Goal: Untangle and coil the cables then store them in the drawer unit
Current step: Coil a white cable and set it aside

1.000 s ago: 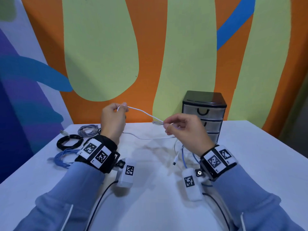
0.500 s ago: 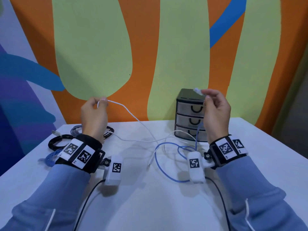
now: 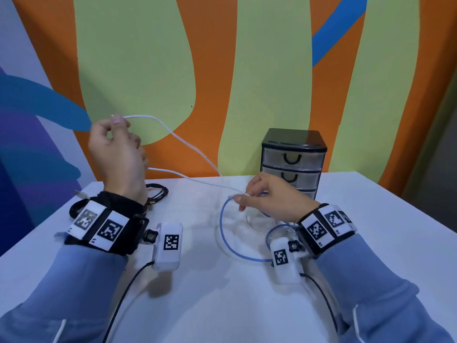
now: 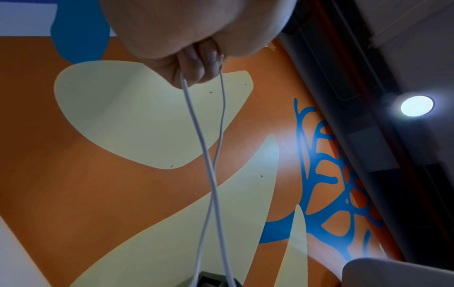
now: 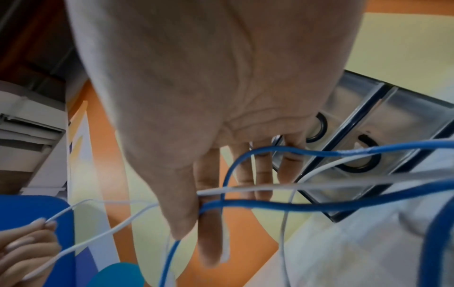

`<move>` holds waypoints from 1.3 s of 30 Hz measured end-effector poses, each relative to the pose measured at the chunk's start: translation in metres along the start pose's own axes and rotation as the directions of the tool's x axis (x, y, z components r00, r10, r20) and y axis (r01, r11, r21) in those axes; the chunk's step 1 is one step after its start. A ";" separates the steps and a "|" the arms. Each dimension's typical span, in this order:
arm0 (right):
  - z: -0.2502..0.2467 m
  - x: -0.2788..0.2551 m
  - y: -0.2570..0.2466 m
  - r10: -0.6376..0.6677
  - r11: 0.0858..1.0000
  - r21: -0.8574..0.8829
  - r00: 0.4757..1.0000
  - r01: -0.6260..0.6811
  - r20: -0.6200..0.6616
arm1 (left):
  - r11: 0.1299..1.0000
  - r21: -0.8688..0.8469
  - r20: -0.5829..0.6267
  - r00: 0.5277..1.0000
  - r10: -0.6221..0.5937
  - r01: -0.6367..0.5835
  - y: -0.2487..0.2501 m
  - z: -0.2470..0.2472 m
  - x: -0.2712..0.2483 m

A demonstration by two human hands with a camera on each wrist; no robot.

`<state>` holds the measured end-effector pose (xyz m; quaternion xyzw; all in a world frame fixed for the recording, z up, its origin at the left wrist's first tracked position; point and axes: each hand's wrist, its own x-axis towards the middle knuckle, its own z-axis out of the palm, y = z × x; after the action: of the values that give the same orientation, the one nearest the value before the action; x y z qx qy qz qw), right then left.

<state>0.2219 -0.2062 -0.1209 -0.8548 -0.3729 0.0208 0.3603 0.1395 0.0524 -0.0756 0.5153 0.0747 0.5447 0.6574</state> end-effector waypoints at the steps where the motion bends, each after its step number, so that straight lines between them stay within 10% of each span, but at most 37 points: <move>1: 0.000 0.001 0.002 0.006 1.000 0.011 1.000 -0.006 -0.031 | 0.999 -0.040 -0.044 0.999 -0.030 0.029 0.000 -0.001 0.002; 6: -0.005 0.006 0.018 0.107 0.993 -0.044 0.993 -0.109 -0.055 | 0.969 -0.167 -0.076 0.977 -0.197 0.182 0.002 -0.007 0.010; 11: -0.011 0.008 0.016 0.033 0.990 0.139 0.961 0.006 -0.275 | 0.894 0.349 0.278 0.879 -0.386 0.282 -0.003 -0.001 -0.005; 14: -0.014 0.009 0.014 -0.025 0.979 0.173 0.898 0.111 -0.439 | 0.812 0.578 0.405 0.835 -0.373 0.082 -0.005 0.001 -0.015; 17: -0.014 0.008 0.011 -0.024 0.945 0.287 0.911 0.155 -0.411 | 0.521 0.766 0.513 0.846 -0.144 -0.376 -0.006 0.004 -0.020; 19: -0.009 0.008 0.008 -0.079 0.962 0.222 0.943 0.157 -0.324 | 0.583 0.648 0.606 0.795 -0.006 -0.490 0.002 0.012 -0.033; 22: -0.002 0.008 0.005 -0.140 0.979 0.120 0.971 0.165 -0.196 | 0.804 0.440 0.777 0.619 -0.116 -0.401 0.012 0.025 -0.064; 25: -0.002 0.007 0.001 -0.159 0.977 0.123 0.978 0.175 -0.132 | 0.730 0.415 0.847 0.523 -0.094 -0.542 0.010 0.031 -0.084; 34: -0.028 -0.001 0.012 -0.010 0.987 0.156 0.996 0.023 -0.084 | 0.795 0.423 0.370 0.884 0.287 -0.435 0.012 0.019 -0.041; 39: -0.041 0.000 0.035 -0.003 0.985 0.166 0.965 0.049 -0.263 | 0.966 0.229 0.035 0.993 0.113 -0.118 0.012 -0.006 0.001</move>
<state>0.2558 -0.2470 -0.1126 -0.8110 -0.3301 -0.0651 0.4786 0.1280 0.0554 -0.0690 0.5974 0.1001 0.5642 0.5610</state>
